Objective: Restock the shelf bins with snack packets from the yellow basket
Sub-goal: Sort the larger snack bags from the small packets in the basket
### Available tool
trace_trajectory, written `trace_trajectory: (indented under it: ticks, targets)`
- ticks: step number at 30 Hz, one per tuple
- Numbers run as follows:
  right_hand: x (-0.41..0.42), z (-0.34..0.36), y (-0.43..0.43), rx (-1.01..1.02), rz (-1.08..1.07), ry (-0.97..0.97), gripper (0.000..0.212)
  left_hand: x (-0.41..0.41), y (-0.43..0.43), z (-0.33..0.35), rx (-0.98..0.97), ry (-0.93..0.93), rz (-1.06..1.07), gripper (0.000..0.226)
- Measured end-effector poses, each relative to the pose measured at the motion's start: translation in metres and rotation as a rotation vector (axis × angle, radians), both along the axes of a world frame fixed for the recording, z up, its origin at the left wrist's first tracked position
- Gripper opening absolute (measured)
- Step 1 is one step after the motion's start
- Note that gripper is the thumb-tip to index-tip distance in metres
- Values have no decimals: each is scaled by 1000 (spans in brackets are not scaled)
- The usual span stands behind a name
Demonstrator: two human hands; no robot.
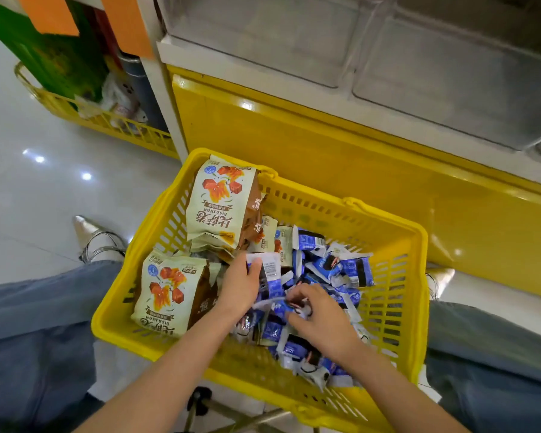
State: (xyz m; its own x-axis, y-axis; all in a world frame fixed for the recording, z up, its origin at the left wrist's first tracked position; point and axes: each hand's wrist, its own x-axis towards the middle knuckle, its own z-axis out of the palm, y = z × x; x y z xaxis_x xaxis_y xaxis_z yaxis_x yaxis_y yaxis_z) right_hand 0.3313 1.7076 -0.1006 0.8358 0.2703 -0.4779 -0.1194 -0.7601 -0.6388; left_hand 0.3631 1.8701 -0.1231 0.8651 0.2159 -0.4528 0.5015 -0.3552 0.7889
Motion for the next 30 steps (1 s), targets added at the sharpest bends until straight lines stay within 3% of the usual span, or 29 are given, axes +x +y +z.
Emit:
trace_trajectory:
  ticks: [6,8,11,13,16,19,23,26,30]
  targets:
    - [38,26,-50,-266,-200,-382,23,55,-59,13,-167,-30,41,16]
    - [50,28,-62,-299,-266,-391,23,67,-76,14,-217,40,1,25]
    - [63,25,-68,-331,-262,-317,29,69,-87,16,-48,71,-237,42]
    - [63,21,-63,-321,-197,-306,36,60,-80,26,86,-36,-394,48]
    - [47,15,-40,-195,-74,-354,37,36,-46,50,225,-367,-512,38]
    - [31,0,-12,-97,142,-260,41,11,6,74,291,-514,-396,32]
    - [28,-31,30,-72,296,-47,49,-13,84,77,479,-556,-79,25]
    - [36,-55,51,-173,390,-36,54,-21,122,62,564,-374,108,27]
    - [45,-79,68,-258,479,13,57,-22,142,40,401,-127,79,32]
